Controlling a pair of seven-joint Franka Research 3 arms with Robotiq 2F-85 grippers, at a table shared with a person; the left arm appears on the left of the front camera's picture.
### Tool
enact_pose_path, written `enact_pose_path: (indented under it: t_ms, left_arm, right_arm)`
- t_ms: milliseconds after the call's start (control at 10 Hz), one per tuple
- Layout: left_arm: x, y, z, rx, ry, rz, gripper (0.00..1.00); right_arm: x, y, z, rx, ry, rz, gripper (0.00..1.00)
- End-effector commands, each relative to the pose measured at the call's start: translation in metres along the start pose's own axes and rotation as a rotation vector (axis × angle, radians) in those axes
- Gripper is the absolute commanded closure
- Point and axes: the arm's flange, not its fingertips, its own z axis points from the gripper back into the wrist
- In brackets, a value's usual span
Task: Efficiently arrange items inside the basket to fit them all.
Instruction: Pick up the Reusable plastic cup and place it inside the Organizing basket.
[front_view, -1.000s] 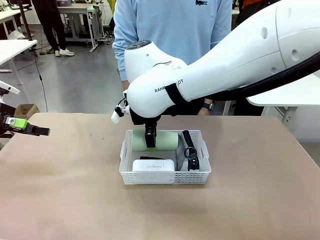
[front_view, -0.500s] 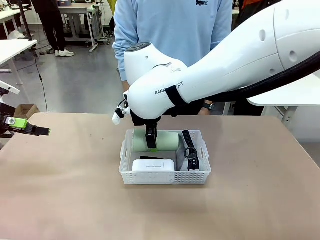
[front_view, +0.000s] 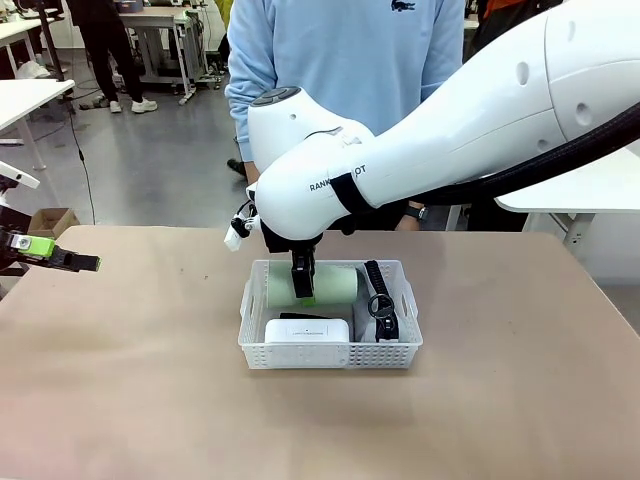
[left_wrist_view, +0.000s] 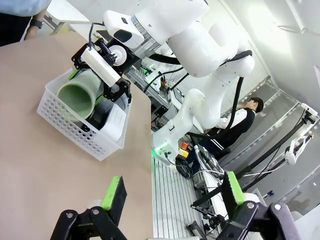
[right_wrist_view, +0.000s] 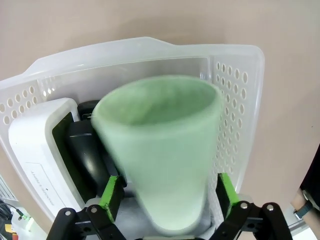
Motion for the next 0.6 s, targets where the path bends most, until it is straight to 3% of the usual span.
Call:
enact_pose_path:
  t_ms: [0,500]
  left_arm:
    - [0.0004,-0.0028,-0.0002,0.003,0.002,-0.001,0.0]
    - [0.0004,-0.0028,-0.0002,0.003,0.002,-0.001,0.0]
  right_arm:
    - [0.0015,-0.0028,0.002,-0.035,0.014,0.008,0.0]
    - [0.0012,0.0002,0.0018,-0.043,0.003,0.006,0.0]
